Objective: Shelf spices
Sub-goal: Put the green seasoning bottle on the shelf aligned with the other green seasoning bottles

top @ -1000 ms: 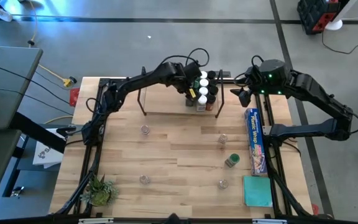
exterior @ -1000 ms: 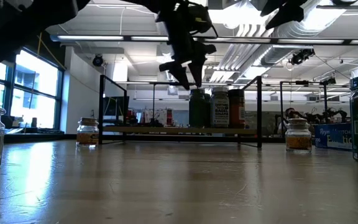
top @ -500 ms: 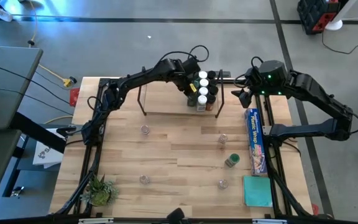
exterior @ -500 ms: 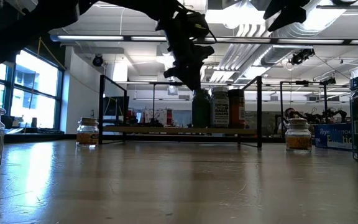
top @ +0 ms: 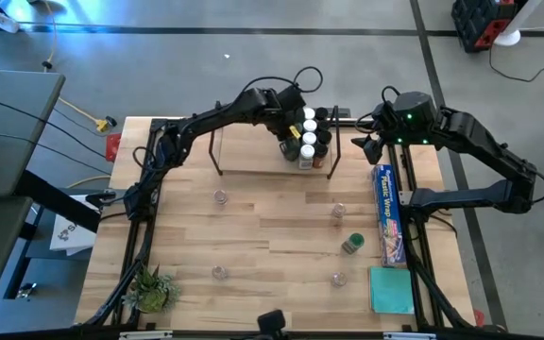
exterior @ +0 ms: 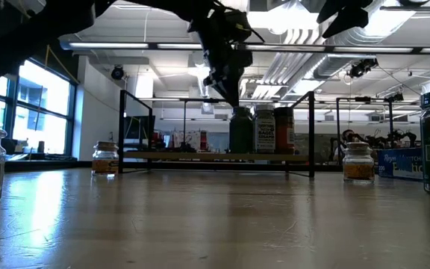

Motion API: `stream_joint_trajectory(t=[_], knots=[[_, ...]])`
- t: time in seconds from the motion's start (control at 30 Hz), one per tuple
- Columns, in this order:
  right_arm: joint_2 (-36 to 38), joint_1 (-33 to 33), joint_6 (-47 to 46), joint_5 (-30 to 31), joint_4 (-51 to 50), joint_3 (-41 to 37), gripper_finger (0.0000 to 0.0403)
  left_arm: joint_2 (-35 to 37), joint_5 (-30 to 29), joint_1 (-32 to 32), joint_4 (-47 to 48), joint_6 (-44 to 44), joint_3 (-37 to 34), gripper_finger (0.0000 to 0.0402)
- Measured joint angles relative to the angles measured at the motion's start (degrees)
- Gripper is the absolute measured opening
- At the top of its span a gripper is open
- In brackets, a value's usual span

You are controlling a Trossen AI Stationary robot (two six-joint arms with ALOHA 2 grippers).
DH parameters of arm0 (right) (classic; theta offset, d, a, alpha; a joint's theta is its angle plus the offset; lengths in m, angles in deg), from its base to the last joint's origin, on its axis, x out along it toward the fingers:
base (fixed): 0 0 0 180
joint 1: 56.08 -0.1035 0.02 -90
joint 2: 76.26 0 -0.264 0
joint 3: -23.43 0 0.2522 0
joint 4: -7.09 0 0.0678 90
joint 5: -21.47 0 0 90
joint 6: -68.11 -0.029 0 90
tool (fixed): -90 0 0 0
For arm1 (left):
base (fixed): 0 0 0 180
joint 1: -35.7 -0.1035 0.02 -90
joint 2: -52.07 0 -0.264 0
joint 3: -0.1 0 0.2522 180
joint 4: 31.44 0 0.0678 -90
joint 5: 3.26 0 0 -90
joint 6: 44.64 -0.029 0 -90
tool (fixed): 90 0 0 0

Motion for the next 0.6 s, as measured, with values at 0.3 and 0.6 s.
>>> stream_joint_trajectory(t=[0.3,0.6], knots=[[0.0,0.0,-0.02,0.0,0.0,0.0,0.0286,3.35,2.22,0.29,7.48,4.93,1.5,0.011],[0.27,-0.01,-0.91,-0.24,-0.57,0.0,0.0286,3.35,6.91,5.26,9.16,8.1,-8.89,0.009]])
